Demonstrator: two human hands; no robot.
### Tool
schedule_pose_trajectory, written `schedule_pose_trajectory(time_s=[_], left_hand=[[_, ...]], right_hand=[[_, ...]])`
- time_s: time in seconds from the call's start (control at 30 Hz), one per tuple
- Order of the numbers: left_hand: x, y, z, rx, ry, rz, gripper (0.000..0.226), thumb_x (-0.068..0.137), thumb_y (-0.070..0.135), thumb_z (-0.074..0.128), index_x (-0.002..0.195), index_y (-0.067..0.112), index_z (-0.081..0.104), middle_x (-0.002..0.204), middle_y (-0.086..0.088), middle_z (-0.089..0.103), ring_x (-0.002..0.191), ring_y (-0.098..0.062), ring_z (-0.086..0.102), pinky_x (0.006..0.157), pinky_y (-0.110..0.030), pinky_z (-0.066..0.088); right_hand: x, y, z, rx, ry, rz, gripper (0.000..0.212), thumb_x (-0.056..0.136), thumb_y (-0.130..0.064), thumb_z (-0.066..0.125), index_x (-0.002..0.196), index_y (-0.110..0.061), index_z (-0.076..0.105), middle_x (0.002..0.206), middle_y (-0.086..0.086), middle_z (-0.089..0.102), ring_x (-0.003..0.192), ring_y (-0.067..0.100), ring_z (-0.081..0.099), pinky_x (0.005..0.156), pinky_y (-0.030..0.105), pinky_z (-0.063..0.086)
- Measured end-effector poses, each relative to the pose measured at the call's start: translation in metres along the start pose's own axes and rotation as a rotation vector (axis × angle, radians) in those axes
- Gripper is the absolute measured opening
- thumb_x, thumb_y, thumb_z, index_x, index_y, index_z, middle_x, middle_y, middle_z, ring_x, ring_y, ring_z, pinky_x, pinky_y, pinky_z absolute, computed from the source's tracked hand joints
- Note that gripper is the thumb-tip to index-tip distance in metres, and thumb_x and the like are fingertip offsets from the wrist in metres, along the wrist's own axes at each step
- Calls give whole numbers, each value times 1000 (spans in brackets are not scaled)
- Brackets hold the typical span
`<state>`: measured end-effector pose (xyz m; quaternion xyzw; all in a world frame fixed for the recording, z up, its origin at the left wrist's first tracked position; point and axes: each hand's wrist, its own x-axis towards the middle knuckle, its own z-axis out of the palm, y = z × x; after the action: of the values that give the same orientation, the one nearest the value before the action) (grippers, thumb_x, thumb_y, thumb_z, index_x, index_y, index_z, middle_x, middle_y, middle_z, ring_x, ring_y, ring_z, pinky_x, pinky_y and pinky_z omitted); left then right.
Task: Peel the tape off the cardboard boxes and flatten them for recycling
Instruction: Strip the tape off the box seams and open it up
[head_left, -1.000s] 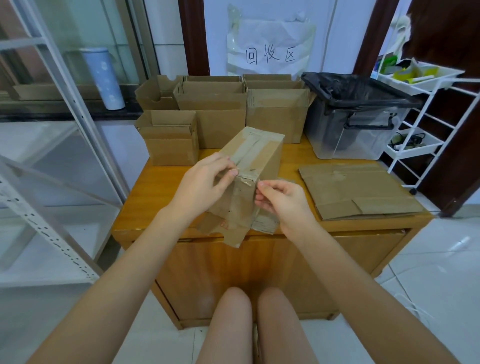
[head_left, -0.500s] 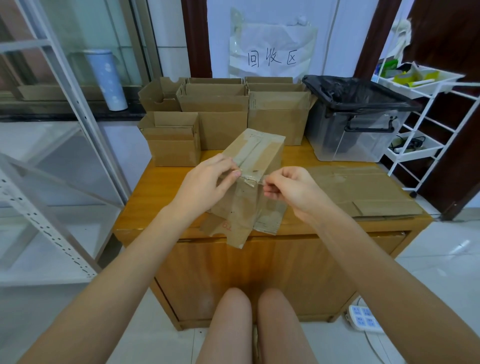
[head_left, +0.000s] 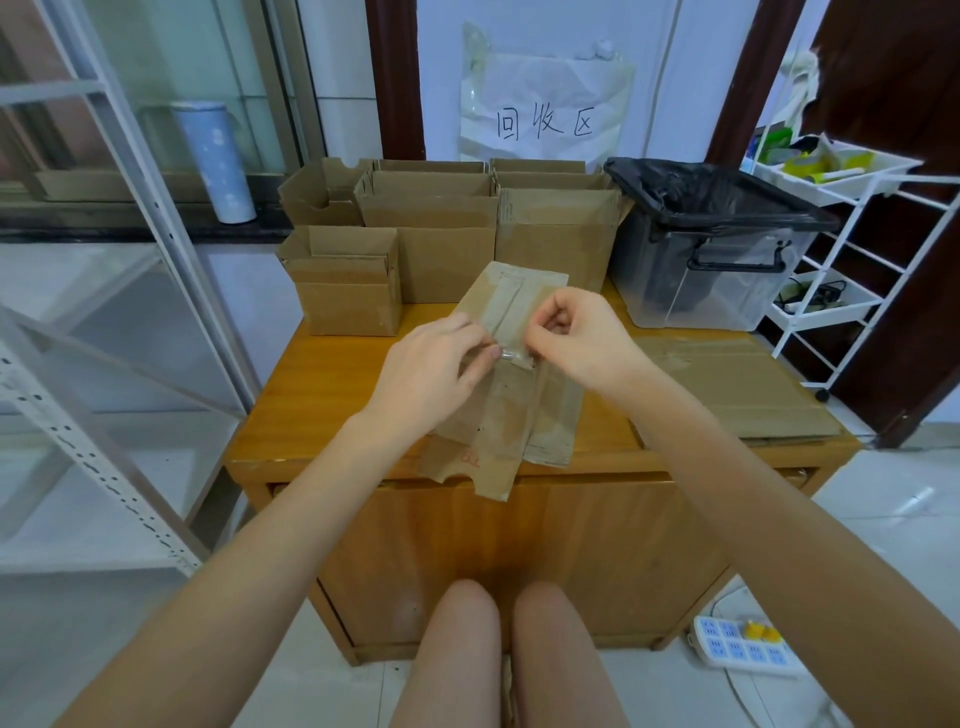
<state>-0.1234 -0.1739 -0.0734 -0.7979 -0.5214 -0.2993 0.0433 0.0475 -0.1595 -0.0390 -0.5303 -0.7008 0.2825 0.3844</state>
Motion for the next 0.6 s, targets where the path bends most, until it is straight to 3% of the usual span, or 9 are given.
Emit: schedule_pose_trajectory(time_s=[0.2,0.3,0.37,0.43,0.6], left_hand=[[7,4,-6,50,-46,4,29,97,38,48,115,21,63,105,4,62,90,-12,57,68,-21,38],[10,4,-10,36,-45,34,41,97,37,49,135,22,51,121,4,63,105,-16,60,79,-25,41],[13,3,-11,56,-52,54,43,97,39,49,138,25,49,119,6,63,107,-17,58,82,-27,40],[17,5,-12,81,-73,64,42,97,41,48,137,29,50,116,8,63,108,-16,56,81,-27,38],[28,6,-14,102,-108,78,33,95,39,52,125,28,60,106,7,67,100,-14,58,70,-25,40]], right_hand=[[18,-6,-5,-87,-260,-186,4,88,-10,63,85,-12,62,84,3,65,77,11,61,76,30,54],[21,-1,-8,47,-325,-146,9,95,-10,54,91,-14,60,86,-1,68,81,8,66,80,26,54],[20,5,-12,170,-335,-99,12,99,-12,48,98,-11,59,93,1,70,87,8,68,81,22,53],[16,12,-14,139,-297,-123,9,95,-11,55,103,-10,58,98,2,70,90,9,67,81,21,53],[13,21,-15,120,-300,-192,32,80,-15,74,108,-11,60,107,5,67,99,12,64,90,23,51]])
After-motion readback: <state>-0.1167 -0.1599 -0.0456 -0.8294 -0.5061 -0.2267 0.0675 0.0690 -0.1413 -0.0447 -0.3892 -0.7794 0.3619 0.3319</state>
